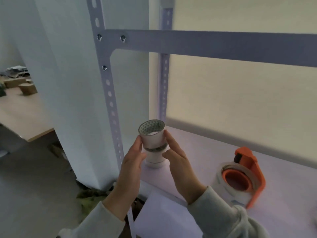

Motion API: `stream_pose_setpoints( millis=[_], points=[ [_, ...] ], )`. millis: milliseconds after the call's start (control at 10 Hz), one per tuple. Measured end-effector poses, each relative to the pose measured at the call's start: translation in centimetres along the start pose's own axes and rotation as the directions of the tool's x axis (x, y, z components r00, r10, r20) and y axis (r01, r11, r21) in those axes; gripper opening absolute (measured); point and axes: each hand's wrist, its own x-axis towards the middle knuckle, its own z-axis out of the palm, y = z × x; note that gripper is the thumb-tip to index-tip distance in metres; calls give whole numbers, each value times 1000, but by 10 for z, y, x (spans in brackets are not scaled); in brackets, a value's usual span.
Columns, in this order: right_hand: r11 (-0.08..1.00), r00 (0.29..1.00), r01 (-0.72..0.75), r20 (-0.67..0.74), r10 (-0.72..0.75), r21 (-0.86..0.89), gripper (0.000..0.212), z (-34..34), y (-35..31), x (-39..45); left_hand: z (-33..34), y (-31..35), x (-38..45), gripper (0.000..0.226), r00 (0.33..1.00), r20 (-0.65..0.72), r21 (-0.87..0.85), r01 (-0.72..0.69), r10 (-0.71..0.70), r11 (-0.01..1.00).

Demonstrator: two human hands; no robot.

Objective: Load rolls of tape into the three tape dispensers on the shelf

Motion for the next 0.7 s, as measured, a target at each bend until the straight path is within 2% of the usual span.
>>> stream_pose_setpoints(
  millis=[200,400,500,600,700],
  points=[
    [998,998,-41,-55,39,-39,63,2,10,1,-3,-8,5,72,996,-9,109,88,-88,990],
    [986,990,-116,-92,105,-116,61,0,22,-7,0,-9,-8,63,999,-17,216,38,-36,976],
    [969,987,-130,-124,106,-210,64,-4,21,-16,-1,-12,-13,67,997,-41,394,-43,64,918],
    [934,982,-81,-186,16,-347,61,-17,15,-30,5,-17,-18,68,960,144,594,-277,239,755],
    [793,971,-20,-202,-130,-609,59,-35,2,-49,18,-16,-16,67,869,359,689,-493,341,531]
  ],
)
